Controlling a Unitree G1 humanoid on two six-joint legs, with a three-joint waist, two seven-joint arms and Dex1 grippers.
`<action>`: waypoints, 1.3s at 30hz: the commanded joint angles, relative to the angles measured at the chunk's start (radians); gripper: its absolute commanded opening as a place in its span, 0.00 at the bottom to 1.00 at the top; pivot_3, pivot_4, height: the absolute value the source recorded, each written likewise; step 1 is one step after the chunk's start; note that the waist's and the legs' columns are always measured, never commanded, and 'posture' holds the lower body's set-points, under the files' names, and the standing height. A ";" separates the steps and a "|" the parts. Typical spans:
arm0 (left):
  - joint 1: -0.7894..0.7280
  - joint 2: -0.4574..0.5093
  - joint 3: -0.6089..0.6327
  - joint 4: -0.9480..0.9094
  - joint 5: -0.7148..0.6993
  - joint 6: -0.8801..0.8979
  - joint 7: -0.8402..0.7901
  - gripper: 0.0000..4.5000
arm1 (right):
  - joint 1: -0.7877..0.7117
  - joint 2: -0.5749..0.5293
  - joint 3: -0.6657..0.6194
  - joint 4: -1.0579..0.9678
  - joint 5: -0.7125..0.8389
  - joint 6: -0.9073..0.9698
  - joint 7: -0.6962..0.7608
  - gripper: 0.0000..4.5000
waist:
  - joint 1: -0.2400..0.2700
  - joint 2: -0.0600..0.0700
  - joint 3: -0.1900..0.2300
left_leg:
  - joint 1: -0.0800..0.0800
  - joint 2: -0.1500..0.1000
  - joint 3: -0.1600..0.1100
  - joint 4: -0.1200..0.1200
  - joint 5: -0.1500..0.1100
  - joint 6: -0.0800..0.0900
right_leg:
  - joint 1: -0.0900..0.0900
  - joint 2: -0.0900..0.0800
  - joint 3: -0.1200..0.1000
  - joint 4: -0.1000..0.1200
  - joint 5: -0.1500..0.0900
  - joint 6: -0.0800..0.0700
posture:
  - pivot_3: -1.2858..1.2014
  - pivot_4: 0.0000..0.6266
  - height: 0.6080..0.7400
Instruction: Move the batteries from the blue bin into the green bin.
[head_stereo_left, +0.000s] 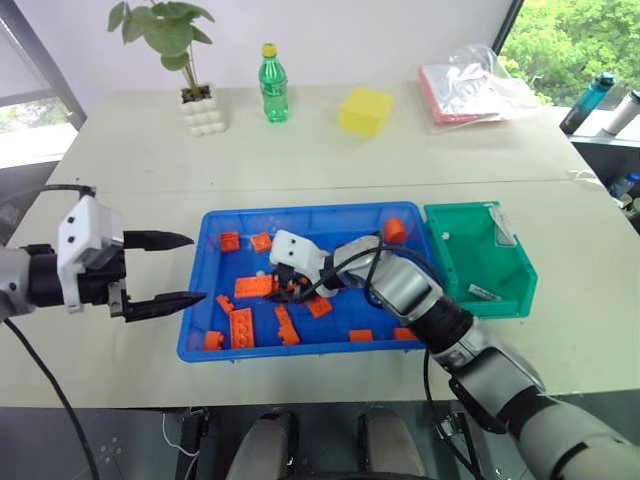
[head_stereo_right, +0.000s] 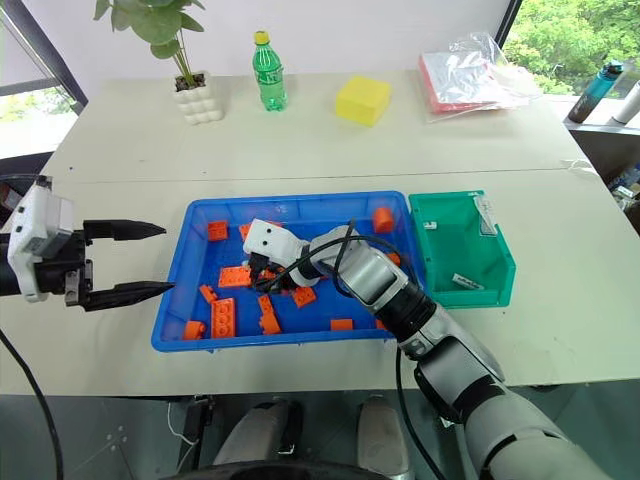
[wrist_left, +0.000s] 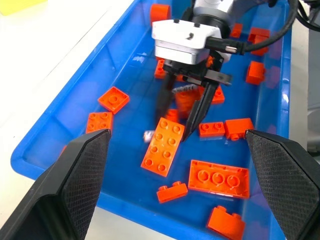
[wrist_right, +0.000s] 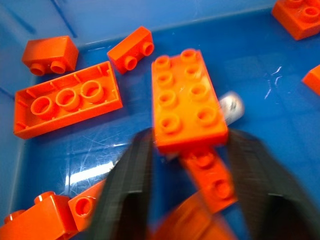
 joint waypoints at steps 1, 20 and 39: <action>-0.022 0.005 0.006 0.014 0.009 -0.026 -0.005 1.00 | -0.014 0.027 -0.046 -0.029 0.012 0.008 -0.003 0.25 | 0.000 0.000 0.000 | 0.000 0.000 0.000 0.000 0.000 0.000 | 0.000 0.000 0.000 0.000 0.000 0.000 | 0.52 0.24 0.91; -0.105 -0.028 -0.097 0.080 0.062 -0.115 -0.010 1.00 | -0.109 -0.051 -0.195 0.054 -0.001 -0.026 0.018 0.25 | 0.000 0.000 0.000 | 0.000 -0.001 -0.001 0.000 0.000 0.000 | 0.001 0.000 0.000 0.000 0.000 0.000 | 0.52 0.24 0.91; -0.057 -0.030 -0.082 0.027 0.035 -0.098 -0.009 1.00 | -0.036 0.072 -0.105 -0.141 0.032 0.213 -0.006 0.80 | 0.001 0.000 0.000 | 0.000 -0.002 -0.002 0.000 0.000 0.000 | -0.007 -0.001 0.001 0.012 0.000 0.000 | 0.52 0.24 0.91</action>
